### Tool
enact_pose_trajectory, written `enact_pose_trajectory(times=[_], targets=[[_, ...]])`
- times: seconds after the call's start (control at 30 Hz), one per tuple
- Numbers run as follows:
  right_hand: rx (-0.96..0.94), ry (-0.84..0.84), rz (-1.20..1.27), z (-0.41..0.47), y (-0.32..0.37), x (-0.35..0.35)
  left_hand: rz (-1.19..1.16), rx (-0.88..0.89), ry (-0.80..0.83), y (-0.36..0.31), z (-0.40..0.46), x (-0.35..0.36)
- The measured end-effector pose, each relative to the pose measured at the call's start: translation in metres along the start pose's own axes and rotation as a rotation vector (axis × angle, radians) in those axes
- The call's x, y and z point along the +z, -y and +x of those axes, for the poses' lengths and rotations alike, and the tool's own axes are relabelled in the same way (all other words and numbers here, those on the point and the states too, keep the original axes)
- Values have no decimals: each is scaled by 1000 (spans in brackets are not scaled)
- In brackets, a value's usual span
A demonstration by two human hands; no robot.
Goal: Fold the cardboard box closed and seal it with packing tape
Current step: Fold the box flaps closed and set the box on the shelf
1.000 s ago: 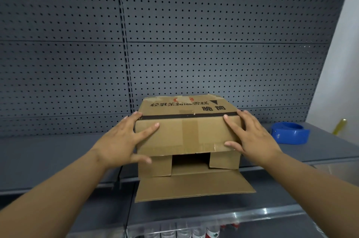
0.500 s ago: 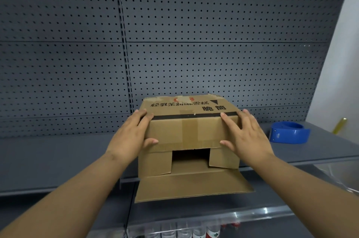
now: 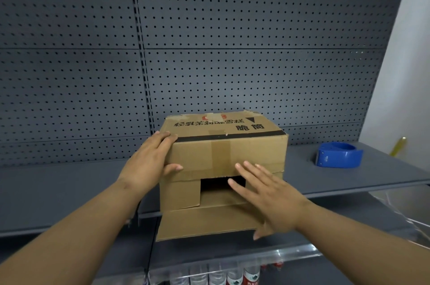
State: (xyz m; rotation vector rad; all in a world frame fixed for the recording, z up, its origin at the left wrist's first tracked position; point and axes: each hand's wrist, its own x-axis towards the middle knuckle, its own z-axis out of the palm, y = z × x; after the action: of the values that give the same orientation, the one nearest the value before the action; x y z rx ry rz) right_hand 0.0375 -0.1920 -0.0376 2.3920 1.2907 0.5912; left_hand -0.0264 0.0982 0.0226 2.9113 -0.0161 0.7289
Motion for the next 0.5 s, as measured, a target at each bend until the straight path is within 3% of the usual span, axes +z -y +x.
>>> enact_pose_trajectory(times=[0.27, 0.5], targets=[[352, -150, 44, 22, -26, -22, -4, -2, 10, 0, 0, -1], [408, -148, 37, 37, -37, -24, -93, -35, -19, 0, 0, 1]])
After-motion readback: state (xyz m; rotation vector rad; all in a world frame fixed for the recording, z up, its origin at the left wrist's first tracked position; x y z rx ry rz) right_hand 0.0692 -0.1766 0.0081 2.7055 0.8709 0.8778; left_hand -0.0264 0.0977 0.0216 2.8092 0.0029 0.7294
